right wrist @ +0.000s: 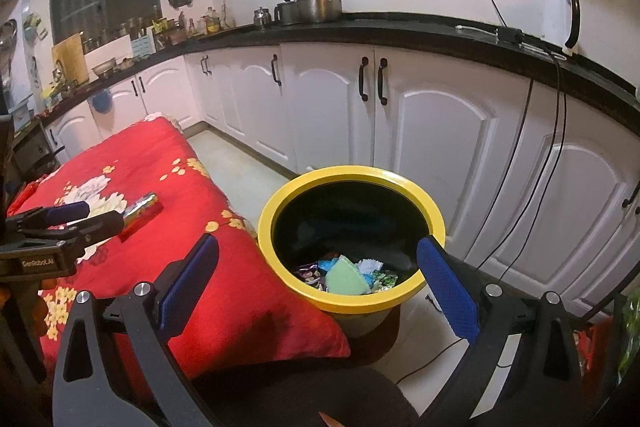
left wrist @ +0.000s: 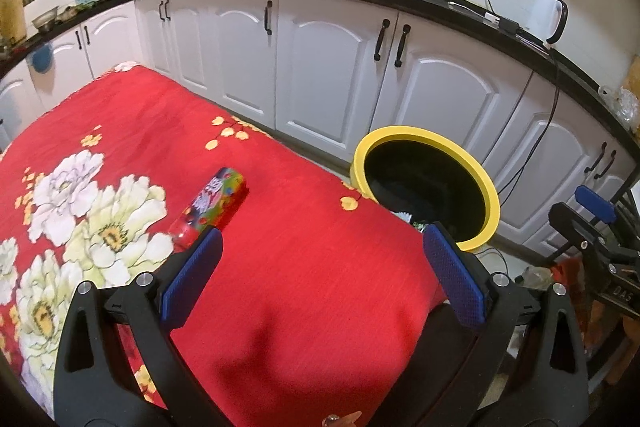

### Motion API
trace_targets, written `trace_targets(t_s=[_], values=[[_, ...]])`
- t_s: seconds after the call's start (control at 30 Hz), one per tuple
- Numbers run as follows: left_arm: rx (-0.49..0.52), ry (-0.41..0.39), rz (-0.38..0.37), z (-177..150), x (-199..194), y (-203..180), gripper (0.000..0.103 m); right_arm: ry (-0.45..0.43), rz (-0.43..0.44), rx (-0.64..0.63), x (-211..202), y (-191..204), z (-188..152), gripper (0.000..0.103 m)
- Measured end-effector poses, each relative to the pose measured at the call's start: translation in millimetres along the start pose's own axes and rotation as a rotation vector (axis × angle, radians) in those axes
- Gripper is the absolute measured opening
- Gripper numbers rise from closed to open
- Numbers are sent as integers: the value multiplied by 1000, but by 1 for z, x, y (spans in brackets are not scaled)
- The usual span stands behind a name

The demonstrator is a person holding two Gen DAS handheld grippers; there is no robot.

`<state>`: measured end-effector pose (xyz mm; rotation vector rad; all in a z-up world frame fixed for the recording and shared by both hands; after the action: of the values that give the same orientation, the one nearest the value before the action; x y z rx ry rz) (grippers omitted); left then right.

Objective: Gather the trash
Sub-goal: 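Move both open tools back from the bin over the table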

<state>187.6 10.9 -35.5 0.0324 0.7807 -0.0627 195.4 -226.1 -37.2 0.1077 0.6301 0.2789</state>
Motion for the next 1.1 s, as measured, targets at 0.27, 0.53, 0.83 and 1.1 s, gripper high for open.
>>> trace_targets(t_s=[0.27,0.53,0.83,1.1], values=[[14,-24,25,-15,-19,-2,92,-53,7,-19,-20,8,-11,97],[38,-44,39,-31,-31,-11,92,-82,15,-30,-34,13,-26,97],[72,-93,72,-43,-40,-22,92,-193,-3,-50,-60,12,-32,97],[70,-165,64,-48,-55,-27,92,-249,-11,-73,-76,11,-39,97]])
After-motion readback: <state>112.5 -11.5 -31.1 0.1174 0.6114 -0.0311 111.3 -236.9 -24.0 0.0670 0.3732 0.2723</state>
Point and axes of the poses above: each gripper's, at about its wrist camera, not at the fingertips, and x roughly the way its jaws point, y to its left, z to its top, the point moved 2 cm from there along x, roughly the way its jaws point, and after that the axes turned 7 degrees about x, right-handed, at the moved point
